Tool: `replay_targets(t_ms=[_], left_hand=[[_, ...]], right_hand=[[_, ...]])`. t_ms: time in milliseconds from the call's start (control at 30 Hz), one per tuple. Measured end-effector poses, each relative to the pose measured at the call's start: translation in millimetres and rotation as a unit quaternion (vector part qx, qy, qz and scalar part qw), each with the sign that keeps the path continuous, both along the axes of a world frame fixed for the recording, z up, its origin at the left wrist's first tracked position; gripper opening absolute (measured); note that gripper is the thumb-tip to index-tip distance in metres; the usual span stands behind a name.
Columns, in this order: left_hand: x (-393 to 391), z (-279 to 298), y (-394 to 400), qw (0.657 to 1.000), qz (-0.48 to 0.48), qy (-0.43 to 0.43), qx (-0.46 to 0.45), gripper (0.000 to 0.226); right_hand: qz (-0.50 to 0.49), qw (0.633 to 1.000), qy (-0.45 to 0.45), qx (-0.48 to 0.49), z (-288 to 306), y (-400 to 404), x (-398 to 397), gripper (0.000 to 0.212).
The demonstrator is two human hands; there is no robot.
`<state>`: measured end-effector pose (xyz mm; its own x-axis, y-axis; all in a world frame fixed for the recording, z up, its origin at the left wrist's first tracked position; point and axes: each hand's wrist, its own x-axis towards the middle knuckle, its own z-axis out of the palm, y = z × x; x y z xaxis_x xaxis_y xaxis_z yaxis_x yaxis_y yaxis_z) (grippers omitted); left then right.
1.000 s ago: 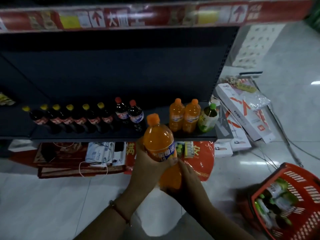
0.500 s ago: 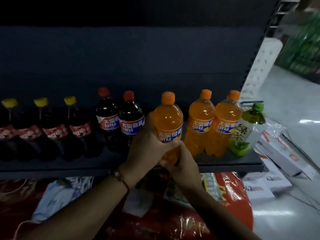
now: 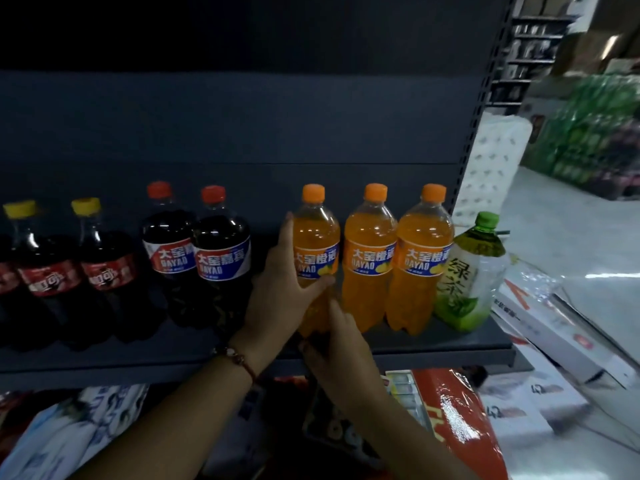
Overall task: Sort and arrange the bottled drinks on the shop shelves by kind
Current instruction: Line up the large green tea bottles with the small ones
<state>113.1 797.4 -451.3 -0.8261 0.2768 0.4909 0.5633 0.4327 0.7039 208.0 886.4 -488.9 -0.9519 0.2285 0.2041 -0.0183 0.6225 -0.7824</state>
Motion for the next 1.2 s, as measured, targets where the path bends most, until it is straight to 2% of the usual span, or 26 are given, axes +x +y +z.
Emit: replay_targets(t_ms=[100, 200, 267, 367, 433, 500, 567, 667, 800, 967, 1100, 1167, 1200], left_hand=[[1, 1, 2, 1.000, 0.006, 0.005, -0.016, 0.110], [13, 13, 10, 0.986, 0.090, 0.076, -0.120, 0.109], [26, 28, 18, 0.959, 0.126, 0.176, -0.186, 0.108], [36, 49, 46, 0.906, 0.057, 0.323, -0.266, 0.100], [37, 61, 75, 0.869, 0.015, 0.371, -0.327, 0.102], [36, 69, 100, 0.842, 0.007, 0.391, -0.371, 0.106], [31, 68, 114, 0.826, 0.019, 0.394, -0.403, 0.110], [20, 56, 120, 0.822, 0.006, 0.396, -0.409, 0.112], [13, 47, 121, 0.829, -0.014, 0.401, -0.388, 0.111], [30, 62, 114, 0.864, -0.101, 0.282, -0.404, 0.101], [83, 107, 103, 0.876, -0.215, 0.126, -0.413, 0.102], [123, 143, 98, 0.886, -0.301, -0.080, -0.345, 0.108], [145, 167, 94, 0.882, -0.336, -0.208, -0.258, 0.112]], right_hand=[[0.021, 0.995, 0.016, 0.095, 14, 27, 24, 0.074], [-0.017, 0.980, 0.054, 0.191, 41, 69, 57, 0.075], [-0.049, 0.963, 0.064, 0.257, 67, 100, 72, 0.071], [-0.095, 0.933, 0.090, 0.337, 106, 146, 71, 0.057], [-0.133, 0.919, 0.077, 0.363, 121, 177, 56, 0.055], [-0.163, 0.924, 0.026, 0.345, 127, 205, 37, 0.059], [-0.156, 0.953, -0.024, 0.260, 124, 221, 22, 0.065], [-0.143, 0.979, -0.025, 0.140, 108, 229, 11, 0.066], [-0.228, 0.961, -0.004, 0.156, 105, 228, 10, 0.043], [-0.246, 0.964, -0.001, 0.104, 128, 207, 60, 0.029], [-0.155, 0.982, -0.014, 0.106, 195, 195, 123, 0.028], [-0.103, 0.994, -0.015, 0.019, 246, 194, 154, 0.026], [-0.079, 0.995, -0.022, -0.062, 275, 193, 169, 0.027]])
